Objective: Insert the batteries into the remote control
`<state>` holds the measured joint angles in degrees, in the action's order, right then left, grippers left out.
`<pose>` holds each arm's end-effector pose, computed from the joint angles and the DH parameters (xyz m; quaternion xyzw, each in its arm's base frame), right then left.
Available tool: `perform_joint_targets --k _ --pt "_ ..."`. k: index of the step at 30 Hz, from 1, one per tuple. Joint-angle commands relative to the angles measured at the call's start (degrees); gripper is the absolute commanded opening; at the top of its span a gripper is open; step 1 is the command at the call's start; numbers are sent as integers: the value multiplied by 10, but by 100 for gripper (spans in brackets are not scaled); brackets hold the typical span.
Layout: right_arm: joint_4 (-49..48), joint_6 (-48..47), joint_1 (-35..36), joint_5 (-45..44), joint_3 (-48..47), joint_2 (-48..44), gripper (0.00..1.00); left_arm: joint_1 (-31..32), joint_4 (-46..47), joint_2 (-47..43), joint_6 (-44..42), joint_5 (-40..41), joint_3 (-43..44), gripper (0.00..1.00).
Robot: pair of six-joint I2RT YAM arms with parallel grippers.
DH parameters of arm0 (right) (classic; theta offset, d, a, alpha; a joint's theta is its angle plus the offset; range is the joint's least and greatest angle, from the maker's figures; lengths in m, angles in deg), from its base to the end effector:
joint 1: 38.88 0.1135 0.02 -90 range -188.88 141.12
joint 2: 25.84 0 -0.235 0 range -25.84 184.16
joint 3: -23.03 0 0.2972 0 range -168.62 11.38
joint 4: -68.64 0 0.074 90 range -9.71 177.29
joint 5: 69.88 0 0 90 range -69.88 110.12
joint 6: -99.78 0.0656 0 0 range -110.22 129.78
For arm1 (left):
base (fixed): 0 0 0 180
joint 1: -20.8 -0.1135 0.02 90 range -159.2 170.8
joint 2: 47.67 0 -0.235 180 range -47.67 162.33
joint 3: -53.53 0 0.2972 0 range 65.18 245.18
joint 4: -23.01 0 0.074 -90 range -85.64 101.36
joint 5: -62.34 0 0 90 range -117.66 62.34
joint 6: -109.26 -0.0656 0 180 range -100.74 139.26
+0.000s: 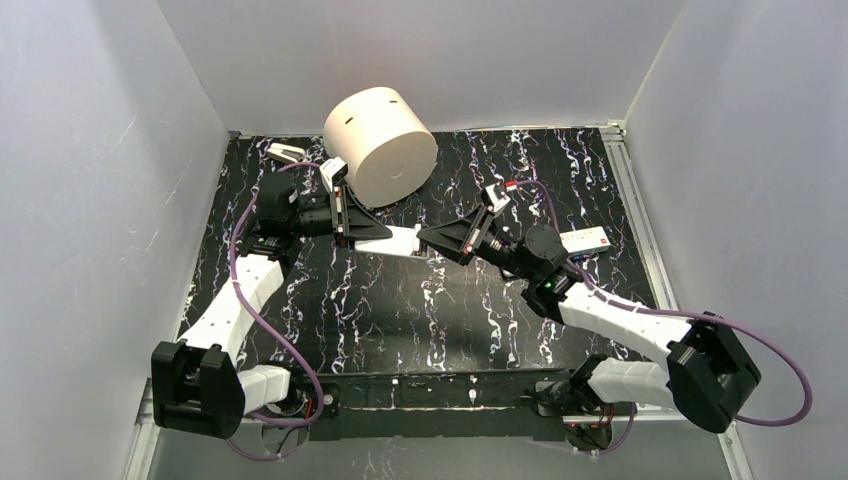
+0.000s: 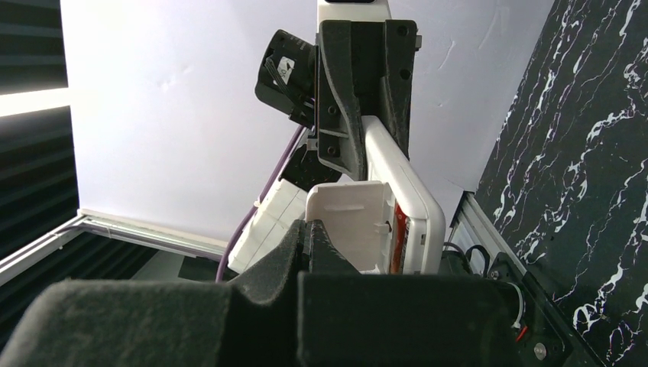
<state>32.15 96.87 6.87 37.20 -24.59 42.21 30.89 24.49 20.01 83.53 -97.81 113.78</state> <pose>0.2249 0.2584 0.2655 0.0989 0.5983 0.7598 0.2342 0.3054 -0.1170 0.2825 0.0656 0.7164 -0.6712 0.1785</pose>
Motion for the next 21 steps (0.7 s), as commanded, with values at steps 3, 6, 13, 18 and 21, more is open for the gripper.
perform_joint_targets --k 3,6,13,18,21 --pt "48 -21 0 -19 25 -30 1 0 48 -14 36 -43 22 0" --pt "96 -44 0 -30 15 -48 1 0 55 -15 40 -45 21 0" --pt "130 -57 0 -34 12 -54 1 0 62 -17 45 -46 17 0" --pt "141 -57 0 -32 10 -48 1 0 66 -19 48 -46 17 0" --pt "142 -57 -1 -31 13 -44 1 0 71 -20 51 -49 17 0"
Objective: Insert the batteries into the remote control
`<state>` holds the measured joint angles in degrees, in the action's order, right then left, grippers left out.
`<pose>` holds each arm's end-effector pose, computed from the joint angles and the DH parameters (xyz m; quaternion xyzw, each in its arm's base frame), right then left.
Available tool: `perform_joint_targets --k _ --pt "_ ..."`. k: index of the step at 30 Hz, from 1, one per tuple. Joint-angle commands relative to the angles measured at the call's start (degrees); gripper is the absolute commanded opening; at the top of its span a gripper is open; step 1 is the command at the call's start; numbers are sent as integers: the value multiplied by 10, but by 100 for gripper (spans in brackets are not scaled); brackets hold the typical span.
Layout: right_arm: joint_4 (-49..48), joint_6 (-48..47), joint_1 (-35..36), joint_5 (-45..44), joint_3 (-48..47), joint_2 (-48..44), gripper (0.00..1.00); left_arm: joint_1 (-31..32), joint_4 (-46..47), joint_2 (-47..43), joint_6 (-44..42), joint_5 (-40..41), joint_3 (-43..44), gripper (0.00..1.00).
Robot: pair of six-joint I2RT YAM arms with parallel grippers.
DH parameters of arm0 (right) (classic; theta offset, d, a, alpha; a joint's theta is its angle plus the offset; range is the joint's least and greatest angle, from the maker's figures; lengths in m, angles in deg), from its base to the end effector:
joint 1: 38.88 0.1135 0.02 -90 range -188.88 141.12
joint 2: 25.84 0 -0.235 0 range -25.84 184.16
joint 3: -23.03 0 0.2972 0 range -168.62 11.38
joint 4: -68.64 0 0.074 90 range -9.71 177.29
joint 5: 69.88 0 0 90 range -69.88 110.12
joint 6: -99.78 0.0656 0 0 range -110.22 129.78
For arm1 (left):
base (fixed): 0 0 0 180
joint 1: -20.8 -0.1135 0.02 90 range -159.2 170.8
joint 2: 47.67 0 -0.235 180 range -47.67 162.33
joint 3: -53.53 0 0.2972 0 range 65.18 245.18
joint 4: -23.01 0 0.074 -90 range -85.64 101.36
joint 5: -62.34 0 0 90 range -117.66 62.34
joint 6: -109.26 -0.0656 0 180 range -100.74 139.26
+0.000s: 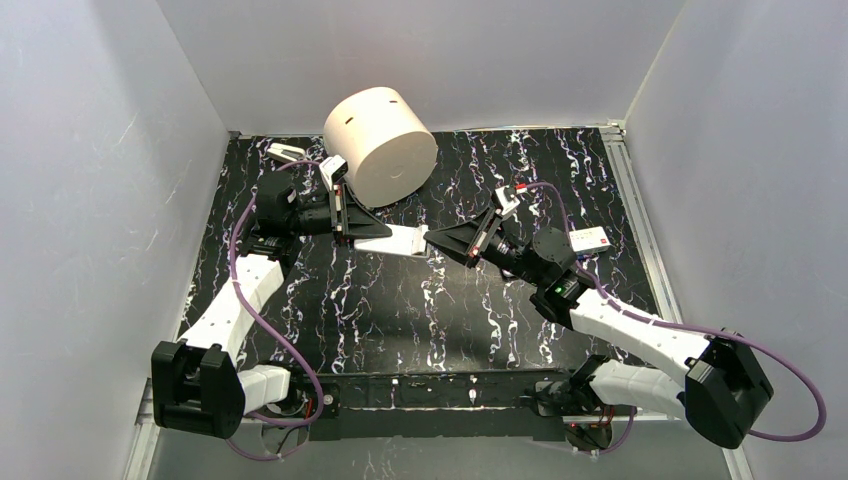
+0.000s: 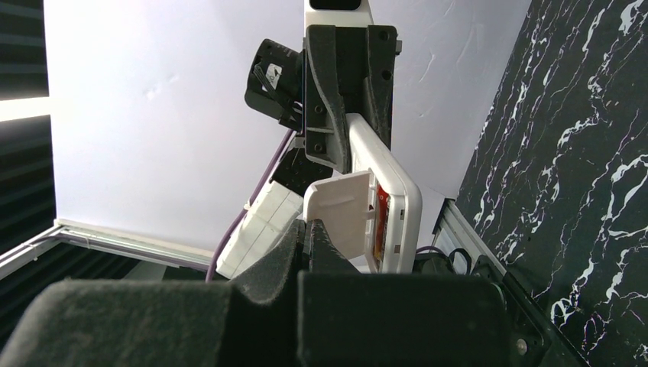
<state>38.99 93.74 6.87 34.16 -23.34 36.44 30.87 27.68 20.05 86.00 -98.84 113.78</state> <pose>0.2190 0.2476 0.2728 0.1097 0.6105 0.7388 0.2634 0.3048 -0.1172 0.2877 0.0738 0.7088 -0.6786 0.1777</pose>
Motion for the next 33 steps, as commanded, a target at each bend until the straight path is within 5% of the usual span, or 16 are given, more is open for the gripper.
perform_joint_targets --k 1,15,33 --pt "73 -26 0 1 0 15 1 0 40 -20 27 -39 16 0" --pt "112 -48 0 -9 -4 13 2 0 57 -19 39 -42 12 0" --pt "198 -84 0 -41 -38 -13 22 0 59 -10 43 -35 12 0"
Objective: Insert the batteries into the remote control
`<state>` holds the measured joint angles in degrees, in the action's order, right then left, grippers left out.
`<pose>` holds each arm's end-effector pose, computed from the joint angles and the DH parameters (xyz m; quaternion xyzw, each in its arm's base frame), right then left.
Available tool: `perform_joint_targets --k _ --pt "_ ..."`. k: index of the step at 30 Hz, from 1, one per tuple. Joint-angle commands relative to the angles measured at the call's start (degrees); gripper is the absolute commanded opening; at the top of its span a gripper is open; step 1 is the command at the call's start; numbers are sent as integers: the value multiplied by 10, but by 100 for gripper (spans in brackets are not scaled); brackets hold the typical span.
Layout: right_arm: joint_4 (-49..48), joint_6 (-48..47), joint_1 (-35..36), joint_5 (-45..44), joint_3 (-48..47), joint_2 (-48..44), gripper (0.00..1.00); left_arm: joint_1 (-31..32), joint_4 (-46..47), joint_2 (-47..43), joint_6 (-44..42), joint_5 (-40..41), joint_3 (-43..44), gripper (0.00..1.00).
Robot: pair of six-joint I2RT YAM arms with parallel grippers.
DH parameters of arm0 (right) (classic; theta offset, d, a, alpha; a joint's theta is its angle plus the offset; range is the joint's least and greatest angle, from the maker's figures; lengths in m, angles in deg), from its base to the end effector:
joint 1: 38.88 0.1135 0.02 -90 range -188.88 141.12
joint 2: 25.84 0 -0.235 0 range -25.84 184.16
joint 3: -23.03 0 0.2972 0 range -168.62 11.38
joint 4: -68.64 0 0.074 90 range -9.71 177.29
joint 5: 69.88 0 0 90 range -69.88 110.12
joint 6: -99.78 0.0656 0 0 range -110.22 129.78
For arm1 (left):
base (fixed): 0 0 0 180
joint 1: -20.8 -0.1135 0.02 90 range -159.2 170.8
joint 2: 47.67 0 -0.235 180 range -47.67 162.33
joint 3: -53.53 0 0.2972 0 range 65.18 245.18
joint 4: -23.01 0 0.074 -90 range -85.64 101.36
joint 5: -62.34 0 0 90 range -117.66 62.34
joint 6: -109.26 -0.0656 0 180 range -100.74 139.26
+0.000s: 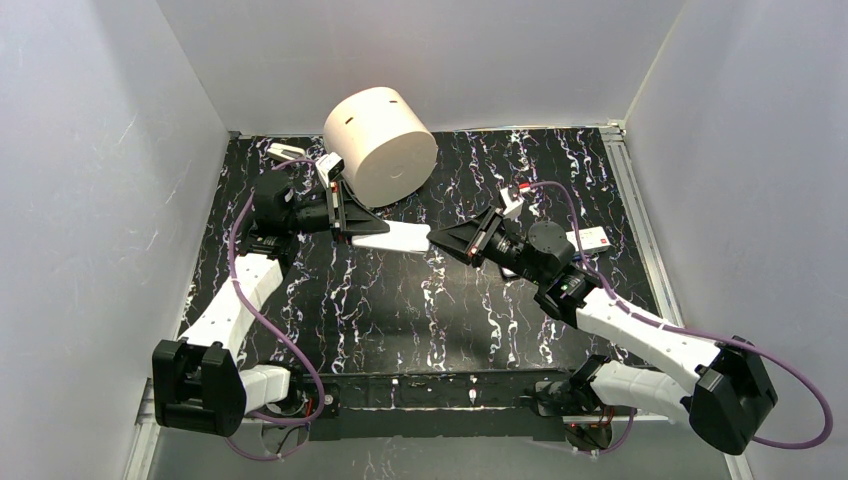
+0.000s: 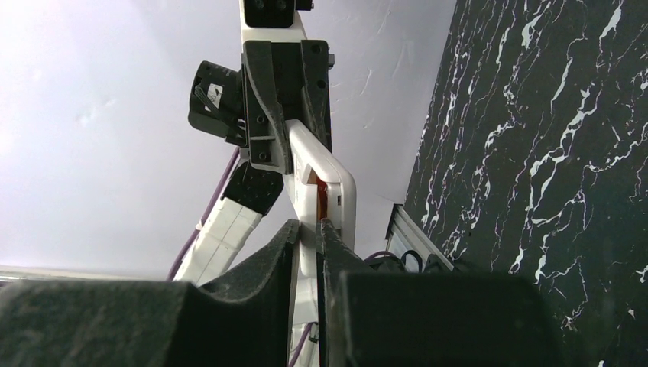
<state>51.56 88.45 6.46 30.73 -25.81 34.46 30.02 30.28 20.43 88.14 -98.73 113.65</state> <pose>0.2252 0.2451 0.2721 0.1261 0.6603 0.6806 0.2915 0.3078 -0.1128 0.2891 0.0663 0.7054 -0.6814 0.1836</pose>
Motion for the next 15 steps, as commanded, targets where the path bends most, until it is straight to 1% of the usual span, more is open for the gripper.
perform_joint_targets --k 1,6,9,15 --pt "75 -32 4 -8 -14 6 23 9 33 -14 21 -36 13 0" --pt "88 -32 3 -10 -22 -3 29 9 33 -9 19 -34 11 0" --pt "98 -32 4 -9 -30 -7 34 9 33 -7 18 -32 9 0" --pt "109 -32 2 -11 -37 -14 39 9 33 -3 16 -30 7 0"
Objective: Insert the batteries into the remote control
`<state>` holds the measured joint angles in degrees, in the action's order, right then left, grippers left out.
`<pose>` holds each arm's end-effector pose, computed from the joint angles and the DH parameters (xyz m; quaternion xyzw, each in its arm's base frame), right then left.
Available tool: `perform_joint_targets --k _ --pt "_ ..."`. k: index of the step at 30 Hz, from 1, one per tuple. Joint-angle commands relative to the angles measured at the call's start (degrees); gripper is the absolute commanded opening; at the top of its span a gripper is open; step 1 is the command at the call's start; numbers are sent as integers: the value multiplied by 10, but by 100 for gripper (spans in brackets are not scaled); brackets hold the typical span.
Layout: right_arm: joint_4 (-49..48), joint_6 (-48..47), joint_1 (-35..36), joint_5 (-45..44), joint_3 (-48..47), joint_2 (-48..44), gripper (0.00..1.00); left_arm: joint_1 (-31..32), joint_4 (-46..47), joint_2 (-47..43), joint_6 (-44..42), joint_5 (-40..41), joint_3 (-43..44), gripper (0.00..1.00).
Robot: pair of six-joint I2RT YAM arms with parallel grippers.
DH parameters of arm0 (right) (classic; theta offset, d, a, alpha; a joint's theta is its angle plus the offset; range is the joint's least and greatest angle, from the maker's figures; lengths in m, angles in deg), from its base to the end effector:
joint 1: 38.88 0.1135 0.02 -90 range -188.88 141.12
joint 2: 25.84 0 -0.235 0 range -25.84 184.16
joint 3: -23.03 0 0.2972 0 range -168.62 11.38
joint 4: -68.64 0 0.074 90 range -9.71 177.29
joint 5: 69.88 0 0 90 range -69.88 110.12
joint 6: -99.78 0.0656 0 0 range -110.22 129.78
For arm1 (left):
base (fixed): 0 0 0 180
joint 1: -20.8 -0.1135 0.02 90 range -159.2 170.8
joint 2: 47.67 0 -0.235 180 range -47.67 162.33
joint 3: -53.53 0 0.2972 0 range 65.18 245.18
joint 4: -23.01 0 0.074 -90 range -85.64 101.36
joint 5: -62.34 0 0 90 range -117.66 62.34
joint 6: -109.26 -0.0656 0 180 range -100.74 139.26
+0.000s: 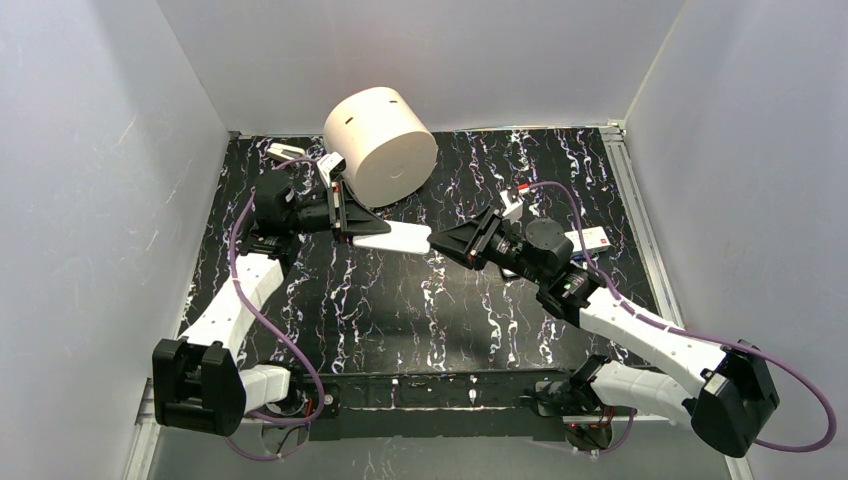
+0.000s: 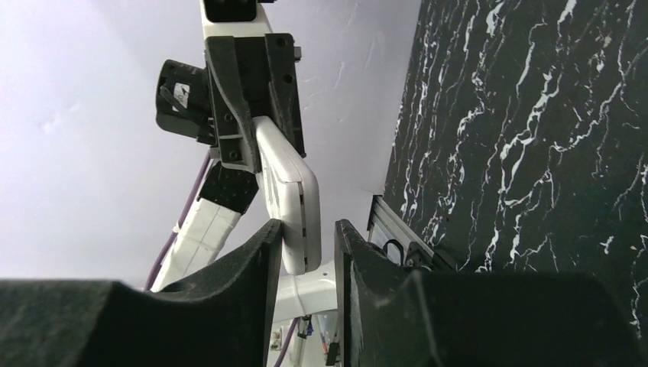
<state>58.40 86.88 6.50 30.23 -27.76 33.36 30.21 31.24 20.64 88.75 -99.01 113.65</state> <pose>0.2251 0.2445 0.2763 0.1285 0.6839 0.6567 0.2905 0.3078 -0.1140 0.2896 0.0697 0.7036 -0.6834 0.1818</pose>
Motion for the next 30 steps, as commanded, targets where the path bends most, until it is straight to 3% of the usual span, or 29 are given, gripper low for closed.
perform_joint_targets --k 1,6,15,24,30 --pt "42 -16 2 -6 -18 -4 40 7 23 -5 10 -27 7 0" --pt "36 -20 1 -5 -17 -4 52 7 24 -4 10 -28 6 0" --pt "-63 -24 1 45 -4 42 56 7 24 -10 9 -33 4 0" --pt "-146 -35 1 55 45 46 24 7 24 -18 22 -26 8 0" --pt "-242 -29 1 68 73 52 18 7 42 -27 47 -20 8 0"
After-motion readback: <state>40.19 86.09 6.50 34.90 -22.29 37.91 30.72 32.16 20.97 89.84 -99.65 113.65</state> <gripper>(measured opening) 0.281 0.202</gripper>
